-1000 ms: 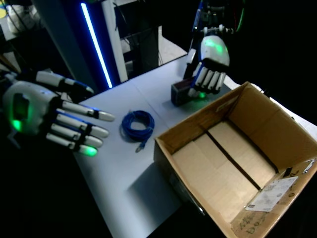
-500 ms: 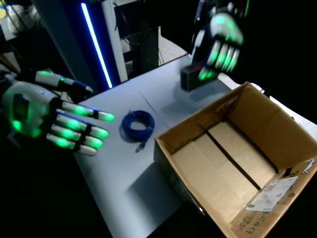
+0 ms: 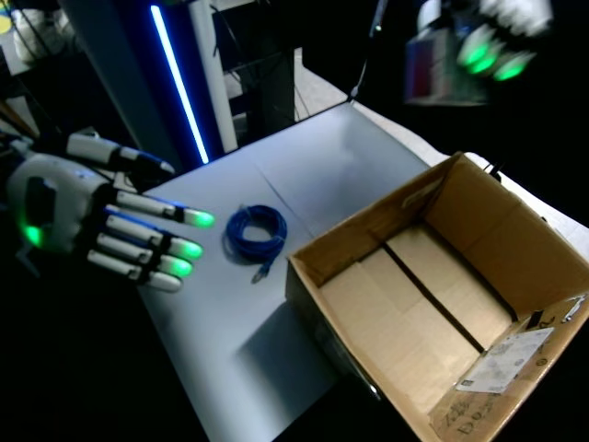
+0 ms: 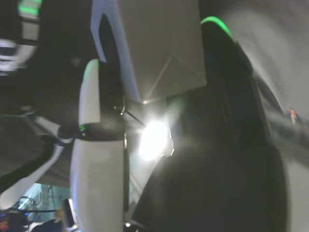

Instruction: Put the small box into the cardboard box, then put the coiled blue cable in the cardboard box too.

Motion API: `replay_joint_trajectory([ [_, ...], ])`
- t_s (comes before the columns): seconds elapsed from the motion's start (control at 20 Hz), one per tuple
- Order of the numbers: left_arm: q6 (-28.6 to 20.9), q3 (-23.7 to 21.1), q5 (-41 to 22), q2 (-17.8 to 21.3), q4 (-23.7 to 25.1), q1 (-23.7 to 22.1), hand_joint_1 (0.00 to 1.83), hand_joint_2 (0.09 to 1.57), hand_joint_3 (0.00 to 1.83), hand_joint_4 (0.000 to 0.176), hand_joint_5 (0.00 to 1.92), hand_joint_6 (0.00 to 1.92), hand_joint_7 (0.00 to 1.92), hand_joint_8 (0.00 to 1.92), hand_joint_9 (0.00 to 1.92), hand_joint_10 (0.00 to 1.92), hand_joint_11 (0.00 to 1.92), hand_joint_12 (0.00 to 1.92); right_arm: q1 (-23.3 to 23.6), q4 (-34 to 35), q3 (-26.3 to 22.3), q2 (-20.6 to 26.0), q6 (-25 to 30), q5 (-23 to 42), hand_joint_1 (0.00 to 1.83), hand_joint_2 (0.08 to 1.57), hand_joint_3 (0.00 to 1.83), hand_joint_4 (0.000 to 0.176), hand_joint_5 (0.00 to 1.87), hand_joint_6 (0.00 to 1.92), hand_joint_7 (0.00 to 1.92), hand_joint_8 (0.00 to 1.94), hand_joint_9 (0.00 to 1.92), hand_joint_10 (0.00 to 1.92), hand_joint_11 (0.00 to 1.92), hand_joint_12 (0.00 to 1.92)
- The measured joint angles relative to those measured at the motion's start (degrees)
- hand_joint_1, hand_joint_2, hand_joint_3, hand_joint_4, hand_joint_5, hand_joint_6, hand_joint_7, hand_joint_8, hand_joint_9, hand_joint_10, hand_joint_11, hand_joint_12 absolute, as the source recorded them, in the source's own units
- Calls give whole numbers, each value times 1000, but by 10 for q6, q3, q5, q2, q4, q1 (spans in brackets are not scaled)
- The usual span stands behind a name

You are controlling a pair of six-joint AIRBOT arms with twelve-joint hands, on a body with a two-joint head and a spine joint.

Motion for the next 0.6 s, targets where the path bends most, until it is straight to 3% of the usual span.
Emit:
replay_joint_trajectory([
  [0.05, 0, 20, 38, -18, 4, -31, 1230, 1153, 0, 0, 936, 1087, 862, 1129, 790, 886, 499, 1280, 0, -1, 2, -2, 0, 0, 234, 1394, 2, 123, 338, 2, 212, 0, 145, 0, 106, 36],
  [0.1, 0, 38, 83, -36, 15, -62, 1206, 1150, 1, 5, 955, 1066, 861, 1132, 827, 679, 472, 1310, 0, -1, 4, -3, 0, 0, 240, 1400, 4, 115, 340, 2, 217, 2, 146, 1, 109, 37],
  [0.15, 1, 60, 137, -57, 45, -101, 1203, 1145, 0, 11, 978, 1020, 863, 1138, 855, 614, 484, 1369, 0, 0, 6, -3, 0, -1, 250, 1409, 6, 112, 331, 0, 201, 0, 128, 0, 94, 32],
  [0.2, 1, 81, 183, -85, 63, -136, 1215, 1125, 0, 0, 1034, 934, 890, 1090, 901, 584, 542, 1386, 0, 1, 9, -5, 1, -1, 281, 1410, 3, 110, 340, 1, 189, 0, 114, 0, 86, 33],
  [0.25, 0, 94, 200, -106, 63, -151, 1222, 1114, 0, 0, 1064, 886, 905, 1067, 916, 565, 561, 1382, 0, -1, 13, -10, 4, 2, 317, 1410, 1, 106, 350, 3, 189, 0, 109, 0, 80, 32],
  [0.3, 0, 107, 205, -123, 64, -155, 1232, 1091, 0, 0, 1125, 749, 947, 1039, 973, 602, 628, 1443, 0, -6, 18, -14, 15, 4, 325, 1407, 0, 111, 366, 8, 208, 7, 117, 4, 83, 36],
  [0.4, -1, 149, 255, -174, 60, -157, 1241, 1069, 0, 1, 1171, 681, 993, 965, 1006, 581, 684, 1386, 0, -13, 38, -28, 49, 0, 311, 1401, 0, 120, 390, 8, 224, 5, 128, 4, 91, 49],
  [0.45, -2, 162, 278, -191, 58, -158, 1243, 1067, 1, 0, 1192, 606, 986, 1022, 993, 720, 711, 1473, 0, -13, 42, -31, 52, -2, 342, 1395, 0, 123, 401, 7, 245, 8, 142, 6, 95, 58],
  [0.5, -4, 174, 292, -203, 58, -158, 1246, 1075, 2, 0, 1181, 700, 946, 1000, 858, 674, 535, 1463, 0, -14, 43, -31, 52, -3, 351, 1394, 0, 128, 408, 5, 259, 8, 174, 15, 110, 71],
  [0.55, -10, 188, 301, -214, 57, -161, 1239, 1083, 1, 0, 1153, 742, 939, 1019, 853, 659, 515, 1471, 0, -17, 45, -31, 53, -3, 350, 1393, 0, 123, 416, 7, 273, 11, 192, 19, 133, 85],
  [0.6, -12, 198, 302, -221, 53, -162, 1228, 1087, 0, 28, 1093, 807, 986, 981, 930, 646, 602, 1430, 0, -18, 46, -31, 53, -2, 305, 1399, 2, 128, 412, 2, 279, 5, 210, 12, 124, 100],
])
